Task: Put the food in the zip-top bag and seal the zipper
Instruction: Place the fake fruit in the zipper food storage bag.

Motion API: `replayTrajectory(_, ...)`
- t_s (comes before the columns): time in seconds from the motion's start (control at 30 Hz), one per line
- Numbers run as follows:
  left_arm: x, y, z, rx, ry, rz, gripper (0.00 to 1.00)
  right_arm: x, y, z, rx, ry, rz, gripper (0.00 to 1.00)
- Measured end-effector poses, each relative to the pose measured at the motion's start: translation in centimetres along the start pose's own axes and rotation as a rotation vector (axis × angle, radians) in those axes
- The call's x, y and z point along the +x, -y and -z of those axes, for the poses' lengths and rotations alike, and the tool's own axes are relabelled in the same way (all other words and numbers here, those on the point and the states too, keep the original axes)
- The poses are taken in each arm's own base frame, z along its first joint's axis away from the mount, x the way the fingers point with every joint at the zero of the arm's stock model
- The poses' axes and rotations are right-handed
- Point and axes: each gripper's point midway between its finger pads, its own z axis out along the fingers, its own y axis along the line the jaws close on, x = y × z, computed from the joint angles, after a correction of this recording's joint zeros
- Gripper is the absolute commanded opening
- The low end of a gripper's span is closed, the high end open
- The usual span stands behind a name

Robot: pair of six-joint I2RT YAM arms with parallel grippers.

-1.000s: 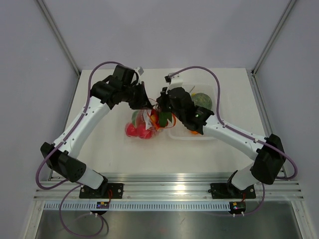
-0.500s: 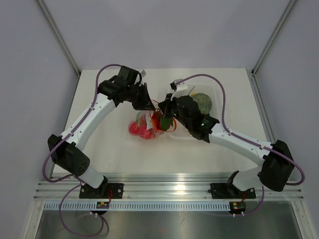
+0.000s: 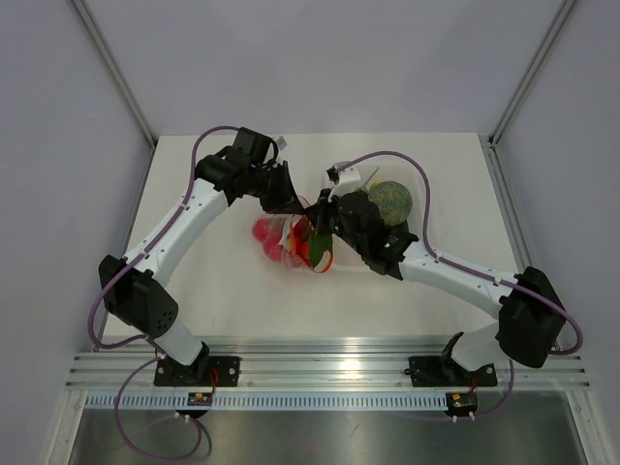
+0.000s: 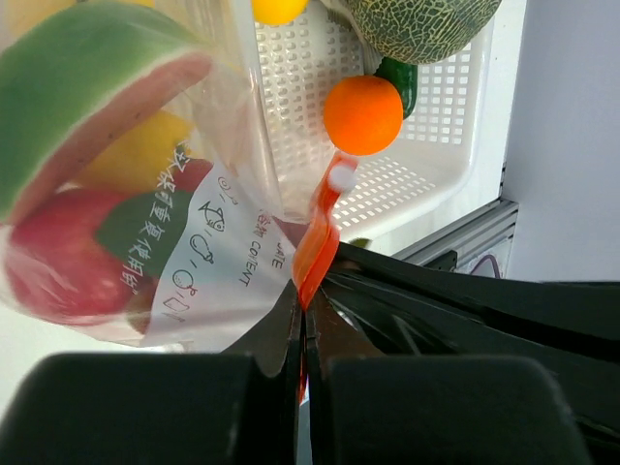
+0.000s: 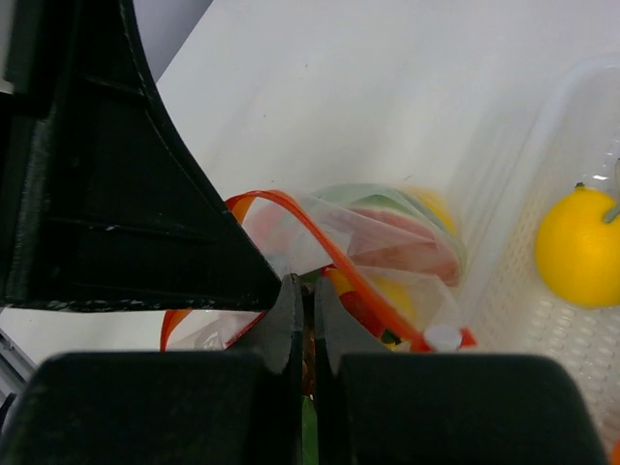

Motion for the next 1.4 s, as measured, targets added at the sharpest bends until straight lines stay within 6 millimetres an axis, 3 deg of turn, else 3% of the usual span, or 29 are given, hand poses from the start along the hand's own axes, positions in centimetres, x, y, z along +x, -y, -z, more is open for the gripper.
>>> replayTrajectory(0.17,0.0,0.0,0.0,0.000,-0.002,0.002,0.00,2.3,0.2,-1.5,0.006,-0.042,-0.008,0.00)
replayTrajectory(0.47,0.0,0.0,0.0,0.005,-0.006,0.011,0.00,2.6,-0.1,-2.0,-0.003,-0.057,-0.010,0.00)
replayTrajectory(0.5,0.0,0.0,0.0,0.005,-0.006,0.012,0.00,2.5,-0.1,-2.0,0.001,-0.059,-0.012,0.04)
replayTrajectory(0.53,0.0,0.0,0.0,0.006,-0.006,0.014,0.00,2.4,-0.1,-2.1,0.007,-0.061,-0.013,0.24)
replayTrajectory(0.63,0.2,-0.2,-0.1,0.005,-0.008,0.022,0.00,2.1,0.1,-2.3,0.039,-0.066,-0.019,0.38)
replayTrajectory(0.83,0.3,-0.3,0.1,0.000,-0.008,0.026,0.00,2.2,0.5,-2.1,0.064,-0.078,-0.029,0.42)
replayTrajectory(0.97,0.4,-0.2,0.3,0.004,-0.007,0.033,0.00,1.7,0.6,-1.1,0.072,-0.085,-0.035,0.50)
replayTrajectory(1.07,0.3,-0.2,0.4,0.004,-0.003,0.039,0.00,0.6,0.7,0.3,0.080,-0.076,-0.039,0.62)
replayTrajectory(1.27,0.1,-0.1,0.3,0.011,0.007,0.042,0.00,-2.9,-0.4,3.4,0.042,-0.001,-0.073,0.70)
replayTrajectory(1.4,0.0,-0.1,0.2,0.015,0.011,0.041,0.00,-4.6,0.0,5.4,0.062,0.037,-0.093,0.72)
